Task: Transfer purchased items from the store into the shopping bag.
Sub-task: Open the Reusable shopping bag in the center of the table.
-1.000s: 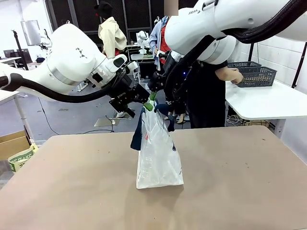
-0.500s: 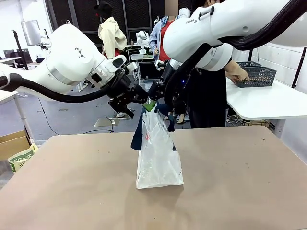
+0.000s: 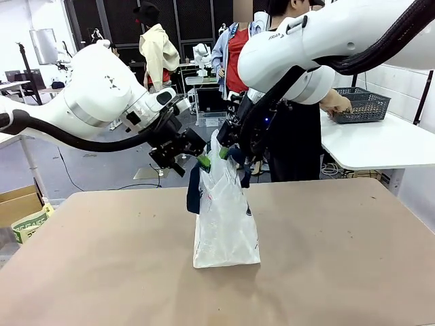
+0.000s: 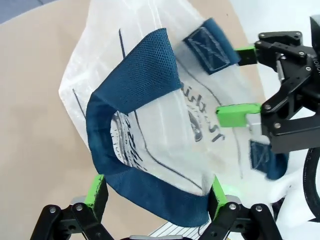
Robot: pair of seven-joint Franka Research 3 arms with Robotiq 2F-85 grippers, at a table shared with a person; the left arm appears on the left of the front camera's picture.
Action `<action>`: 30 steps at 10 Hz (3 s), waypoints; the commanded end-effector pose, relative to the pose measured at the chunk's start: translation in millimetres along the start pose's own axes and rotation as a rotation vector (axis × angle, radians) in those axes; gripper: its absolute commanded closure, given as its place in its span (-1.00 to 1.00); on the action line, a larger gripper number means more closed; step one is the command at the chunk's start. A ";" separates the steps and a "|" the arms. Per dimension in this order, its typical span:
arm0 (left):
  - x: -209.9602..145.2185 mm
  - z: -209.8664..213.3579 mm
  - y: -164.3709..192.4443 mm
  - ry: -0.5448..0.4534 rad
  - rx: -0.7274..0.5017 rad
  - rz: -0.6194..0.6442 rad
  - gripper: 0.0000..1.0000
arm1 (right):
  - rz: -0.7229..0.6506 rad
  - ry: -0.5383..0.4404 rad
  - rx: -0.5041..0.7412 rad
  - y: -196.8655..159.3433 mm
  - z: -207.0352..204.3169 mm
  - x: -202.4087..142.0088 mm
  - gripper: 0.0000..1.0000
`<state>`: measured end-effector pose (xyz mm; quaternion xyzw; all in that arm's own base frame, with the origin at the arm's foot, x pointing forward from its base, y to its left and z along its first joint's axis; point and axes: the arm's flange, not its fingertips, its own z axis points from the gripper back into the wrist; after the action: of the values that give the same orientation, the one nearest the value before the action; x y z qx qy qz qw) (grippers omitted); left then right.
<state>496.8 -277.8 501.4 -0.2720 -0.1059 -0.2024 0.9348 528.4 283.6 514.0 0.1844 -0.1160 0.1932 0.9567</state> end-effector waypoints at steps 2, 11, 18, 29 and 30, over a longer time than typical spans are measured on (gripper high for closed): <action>0.0 0.0 0.0 0.000 0.000 0.000 -1.00 | 0.069 0.056 -0.111 -3.6 -2.9 -7.7 -1.00; -7.0 16.8 6.9 -0.021 0.013 0.009 1.00 | -0.040 0.054 -0.091 8.7 -1.6 -12.3 1.00; -38.1 63.0 36.9 0.152 0.141 -0.037 1.00 | -0.190 0.007 -0.312 -8.3 32.7 -47.5 1.00; -14.0 63.9 34.7 0.169 0.168 -0.222 1.00 | -0.155 0.002 -0.324 -10.4 28.8 -41.7 1.00; -6.3 62.9 32.2 0.204 0.128 -0.235 1.00 | -0.140 0.021 -0.331 -13.5 25.8 -34.8 1.00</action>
<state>492.2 -217.1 533.4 -0.1538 -0.0677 -0.3031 0.9380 488.5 251.4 523.5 0.0368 -0.1262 0.0905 0.9872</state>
